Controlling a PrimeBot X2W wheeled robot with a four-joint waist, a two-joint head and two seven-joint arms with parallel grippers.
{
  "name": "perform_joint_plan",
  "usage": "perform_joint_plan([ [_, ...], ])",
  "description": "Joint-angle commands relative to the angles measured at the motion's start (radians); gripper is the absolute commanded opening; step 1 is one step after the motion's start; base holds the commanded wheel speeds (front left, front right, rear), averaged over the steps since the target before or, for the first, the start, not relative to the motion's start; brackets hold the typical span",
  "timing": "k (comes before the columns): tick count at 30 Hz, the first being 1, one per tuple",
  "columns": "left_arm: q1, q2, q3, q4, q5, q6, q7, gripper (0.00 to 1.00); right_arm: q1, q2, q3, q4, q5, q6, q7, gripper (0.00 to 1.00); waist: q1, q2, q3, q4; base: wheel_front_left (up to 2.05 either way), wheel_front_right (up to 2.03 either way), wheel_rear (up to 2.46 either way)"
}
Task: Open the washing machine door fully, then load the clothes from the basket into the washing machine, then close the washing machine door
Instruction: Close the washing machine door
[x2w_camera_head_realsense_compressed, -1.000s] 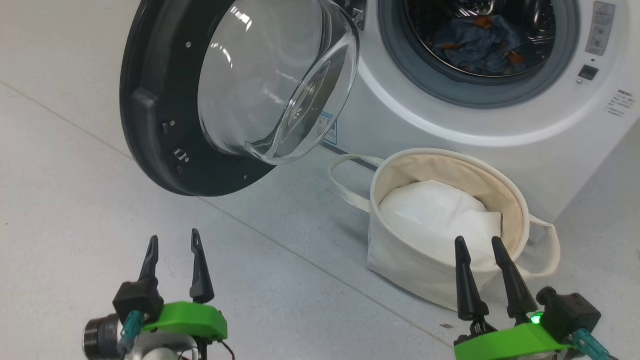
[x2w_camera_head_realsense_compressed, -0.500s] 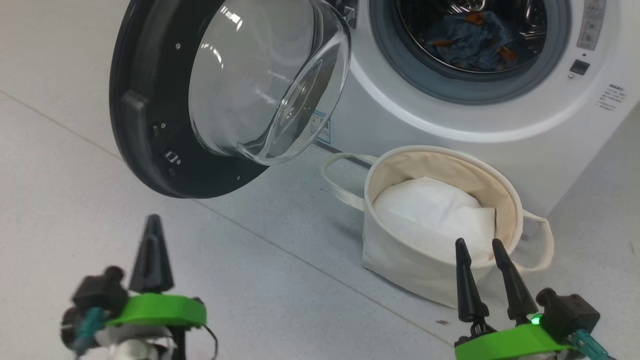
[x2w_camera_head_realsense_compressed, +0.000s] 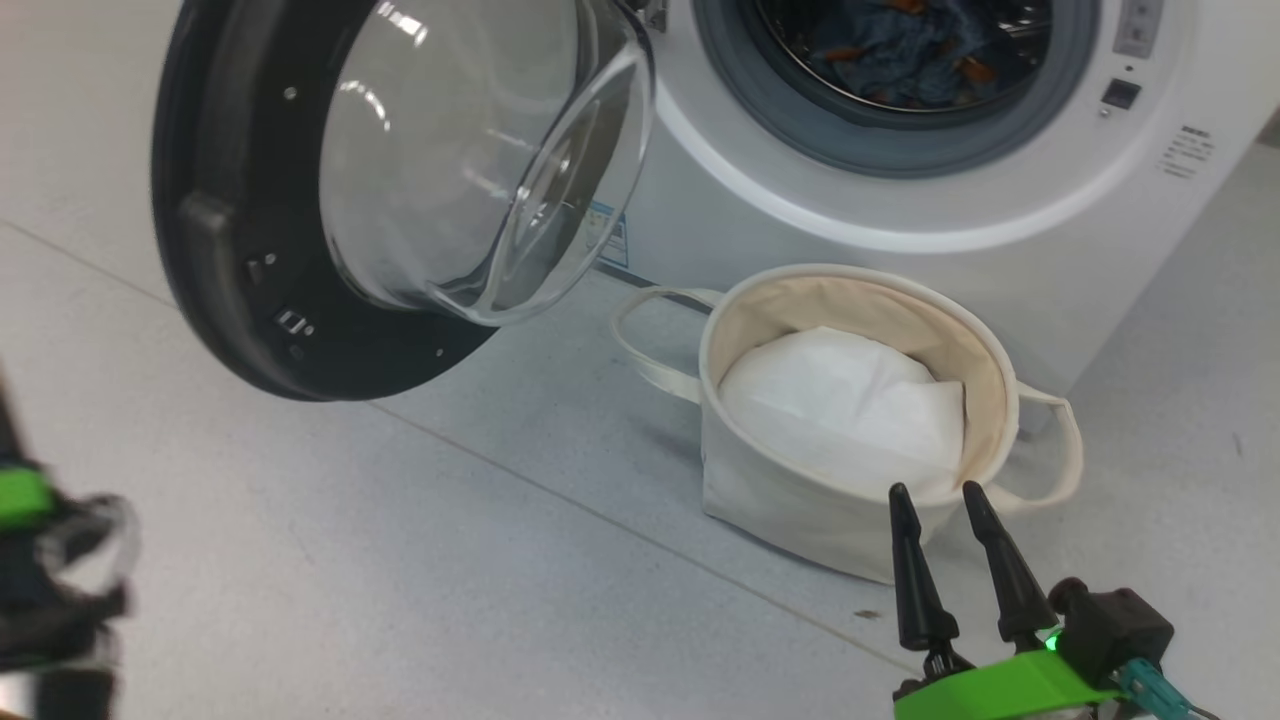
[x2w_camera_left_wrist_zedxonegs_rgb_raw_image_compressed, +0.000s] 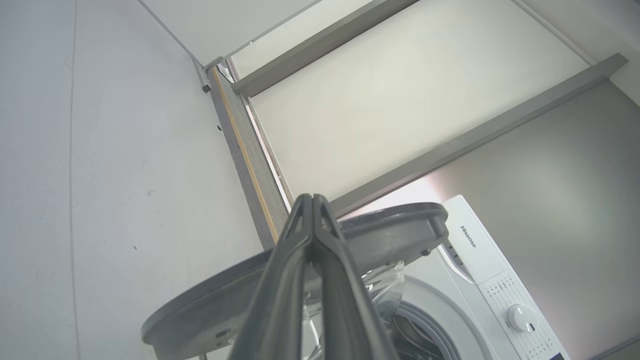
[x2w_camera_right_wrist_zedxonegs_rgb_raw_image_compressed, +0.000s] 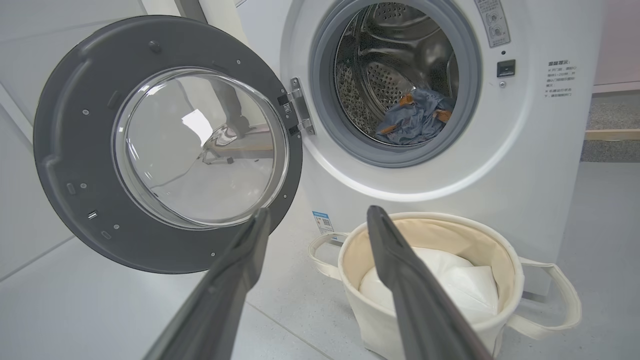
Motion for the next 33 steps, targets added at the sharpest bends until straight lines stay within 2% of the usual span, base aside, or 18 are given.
perform_joint_plan([
  [1,-0.087,0.089,0.081,0.015,-0.084,-0.010,0.048,0.00,-0.051,-0.006,0.029,-0.024,-0.015,0.007,-0.005,1.00,0.0000,0.0000,0.017,-0.024,0.00,0.00,0.00],
  [3,-0.115,0.110,0.102,0.044,-0.125,-0.011,0.074,0.00,-0.054,-0.007,0.027,-0.022,-0.018,0.007,-0.005,1.00,0.0000,0.0000,0.022,-0.030,0.00,0.00,0.00],
  [5,-0.166,0.156,0.134,0.106,-0.176,-0.011,0.107,0.00,-0.060,-0.011,0.029,-0.021,-0.022,0.007,-0.005,1.00,0.0000,0.0000,0.034,-0.043,0.00,0.00,0.00],
  [11,-0.328,0.255,0.190,0.325,-0.292,-0.007,0.208,0.00,-0.090,-0.036,0.049,-0.023,-0.029,0.007,-0.005,1.00,0.0000,0.0000,0.089,-0.089,0.00,0.00,0.00],
  [14,-0.420,0.307,0.202,0.446,-0.316,-0.003,0.228,0.00,-0.113,-0.060,0.054,-0.025,-0.032,0.007,-0.005,1.00,0.0000,0.0000,0.136,-0.123,0.00,0.00,0.00],
  [25,-0.557,0.396,0.218,0.665,-0.353,-0.005,0.287,0.00,-0.145,-0.086,0.052,-0.025,-0.033,0.007,-0.005,1.00,0.0000,0.0000,0.192,-0.207,0.00,0.00,0.00],
  [33,-0.604,0.392,0.194,0.714,-0.368,-0.010,0.383,0.00,-0.150,-0.090,0.045,-0.033,-0.030,0.007,-0.005,1.00,0.0000,0.0000,0.205,-0.222,0.00,0.00,0.00],
])
